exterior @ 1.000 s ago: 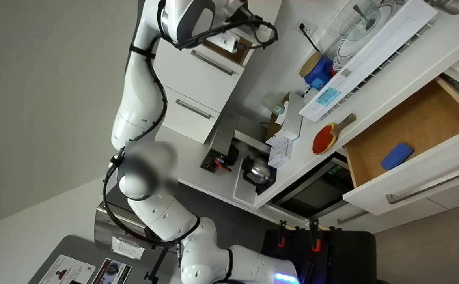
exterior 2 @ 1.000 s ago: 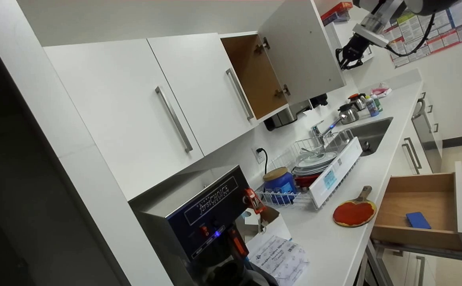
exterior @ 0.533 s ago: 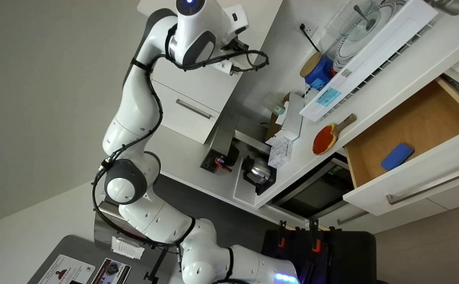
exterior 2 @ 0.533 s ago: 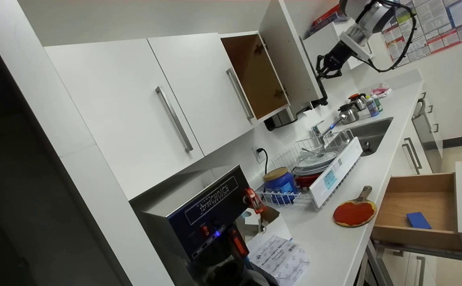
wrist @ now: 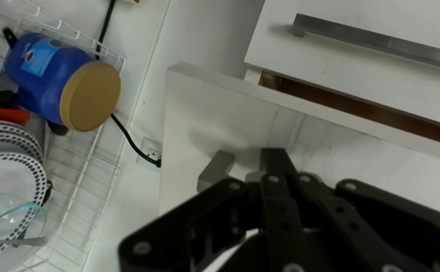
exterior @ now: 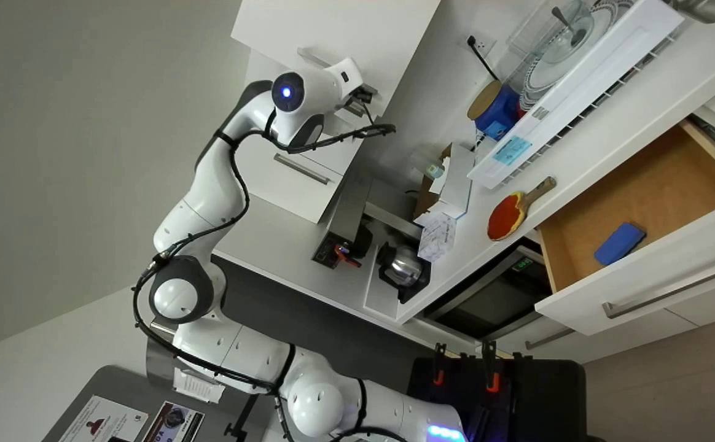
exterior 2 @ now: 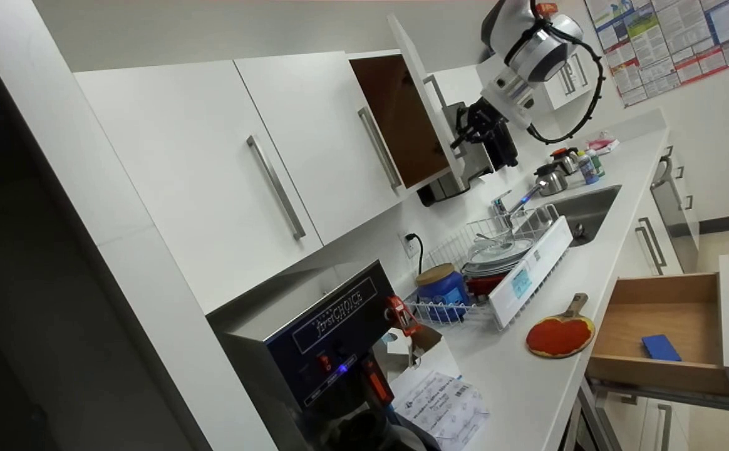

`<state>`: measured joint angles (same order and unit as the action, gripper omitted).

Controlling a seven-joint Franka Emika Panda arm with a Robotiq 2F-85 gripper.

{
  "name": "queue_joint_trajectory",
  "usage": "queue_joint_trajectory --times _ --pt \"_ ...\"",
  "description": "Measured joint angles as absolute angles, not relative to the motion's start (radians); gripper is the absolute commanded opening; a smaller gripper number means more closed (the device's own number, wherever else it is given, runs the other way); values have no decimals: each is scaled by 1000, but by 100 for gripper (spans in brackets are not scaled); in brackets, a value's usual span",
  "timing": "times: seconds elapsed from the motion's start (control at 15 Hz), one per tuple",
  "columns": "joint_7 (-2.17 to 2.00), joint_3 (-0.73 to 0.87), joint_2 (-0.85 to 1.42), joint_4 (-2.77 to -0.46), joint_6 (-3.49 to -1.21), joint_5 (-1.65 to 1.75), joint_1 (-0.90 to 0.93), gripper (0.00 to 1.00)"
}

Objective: Close the cupboard

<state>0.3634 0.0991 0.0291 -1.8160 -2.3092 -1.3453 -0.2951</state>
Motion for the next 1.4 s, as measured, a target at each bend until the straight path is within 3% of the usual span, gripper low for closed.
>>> queue_joint_trajectory --times 0.67,0.93,1.2,1.4 --pt "646 -80 78 -1804 -3087 -1599 -16 0" --pt "661 -86 35 -1864 -3135 -1541 -3 0" --pt "531 -18 -71 -2107 -3116 -1218 -34 0" --pt "416 41 -148 -2277 -2982 -944 -95 0"
